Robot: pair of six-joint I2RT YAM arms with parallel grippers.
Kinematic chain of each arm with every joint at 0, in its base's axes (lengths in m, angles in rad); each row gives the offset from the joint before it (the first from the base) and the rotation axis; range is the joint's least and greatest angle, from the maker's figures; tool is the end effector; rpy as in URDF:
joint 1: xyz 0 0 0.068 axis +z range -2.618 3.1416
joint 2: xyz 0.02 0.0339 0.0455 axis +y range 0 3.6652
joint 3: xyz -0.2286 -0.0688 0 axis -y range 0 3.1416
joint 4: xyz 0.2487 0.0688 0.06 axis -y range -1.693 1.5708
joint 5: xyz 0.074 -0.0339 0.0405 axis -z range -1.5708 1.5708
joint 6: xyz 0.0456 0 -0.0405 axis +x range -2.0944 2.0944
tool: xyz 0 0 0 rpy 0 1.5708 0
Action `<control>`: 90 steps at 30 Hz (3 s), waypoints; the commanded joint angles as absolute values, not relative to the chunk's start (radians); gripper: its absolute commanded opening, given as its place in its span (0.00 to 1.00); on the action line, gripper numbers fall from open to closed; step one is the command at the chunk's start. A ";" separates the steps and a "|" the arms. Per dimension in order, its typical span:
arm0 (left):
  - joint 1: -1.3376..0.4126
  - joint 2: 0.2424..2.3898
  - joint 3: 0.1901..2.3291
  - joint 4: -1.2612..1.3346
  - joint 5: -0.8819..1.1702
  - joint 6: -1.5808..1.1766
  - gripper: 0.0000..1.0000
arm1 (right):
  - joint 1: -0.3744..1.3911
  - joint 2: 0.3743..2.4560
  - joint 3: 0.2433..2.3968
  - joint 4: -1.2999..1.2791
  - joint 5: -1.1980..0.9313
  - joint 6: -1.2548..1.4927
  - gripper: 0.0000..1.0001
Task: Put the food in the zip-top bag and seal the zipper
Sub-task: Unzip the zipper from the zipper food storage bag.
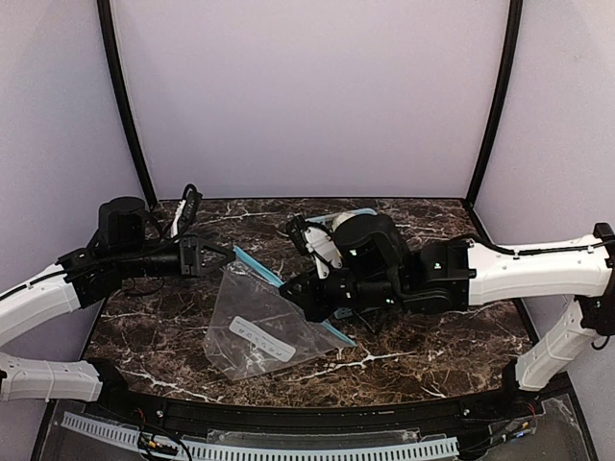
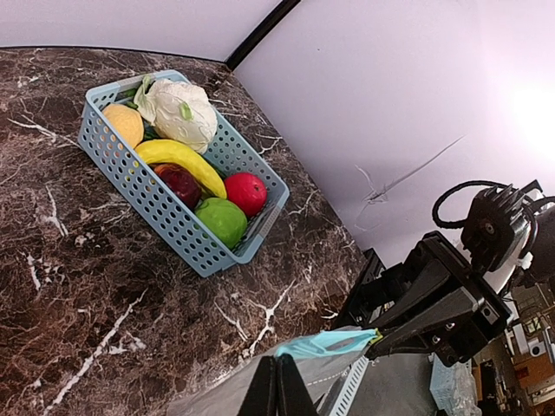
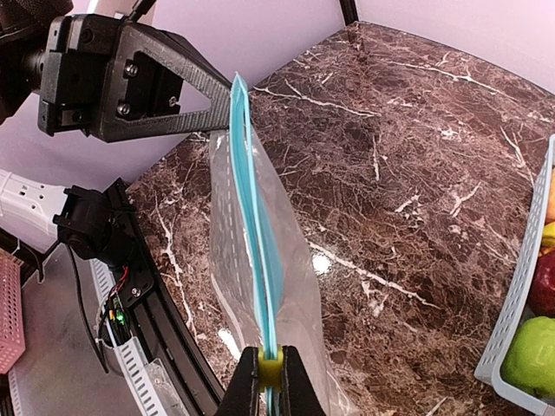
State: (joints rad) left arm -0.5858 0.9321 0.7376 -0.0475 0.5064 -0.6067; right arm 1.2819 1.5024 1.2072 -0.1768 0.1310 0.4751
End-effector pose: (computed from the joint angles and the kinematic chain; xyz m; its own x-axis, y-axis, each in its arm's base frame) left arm 0.1960 -0.1566 0.2805 -0.6634 -0.1582 -0.7313 0.6057 0.4603 -0.6490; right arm 0.1100 0.3491 0.2724 -0.5347 -0.2073 -0.8192 -0.7564 0.5497 0.3546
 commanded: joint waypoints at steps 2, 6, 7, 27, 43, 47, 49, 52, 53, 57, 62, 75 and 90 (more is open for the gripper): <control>-0.540 0.917 0.745 -0.069 0.414 -0.594 0.01 | 1.282 1.463 1.174 -0.249 0.126 0.495 0.00; -0.531 0.918 0.757 -0.080 0.411 -0.584 0.01 | 1.282 1.462 1.164 -0.249 0.123 0.502 0.00; -0.530 0.918 0.760 -0.082 0.411 -0.584 0.01 | 1.282 1.462 1.163 -0.250 0.122 0.504 0.00; -0.491 0.939 0.822 -0.113 0.415 -0.552 0.01 | 1.282 1.450 1.116 -0.296 0.086 0.523 0.00; -0.457 0.950 0.845 -0.124 0.431 -0.537 0.01 | 1.282 1.441 1.072 -0.314 0.054 0.547 0.00; -0.449 0.947 0.847 -0.128 0.430 -0.535 0.01 | 1.282 1.436 1.059 -0.318 0.049 0.555 0.00; -0.445 0.947 0.847 -0.130 0.431 -0.534 0.01 | 1.282 1.432 1.051 -0.319 0.048 0.560 0.00; -0.439 0.946 0.846 -0.131 0.432 -0.534 0.01 | 1.282 1.425 1.041 -0.320 0.048 0.567 0.00; -0.438 0.946 0.845 -0.131 0.433 -0.534 0.01 | 1.282 1.422 1.037 -0.320 0.046 0.570 0.00; -0.432 0.945 0.847 -0.130 0.437 -0.535 0.01 | 1.282 1.412 1.023 -0.321 0.041 0.580 0.00; -0.425 0.943 0.848 -0.132 0.441 -0.535 0.01 | 1.282 1.403 1.004 -0.324 0.041 0.590 0.00; -0.407 0.924 0.844 -0.149 0.448 -0.530 0.01 | 1.282 1.395 0.980 -0.328 0.029 0.612 0.00; -0.391 0.919 0.844 -0.159 0.457 -0.525 0.01 | 1.281 1.381 0.959 -0.330 0.023 0.632 0.00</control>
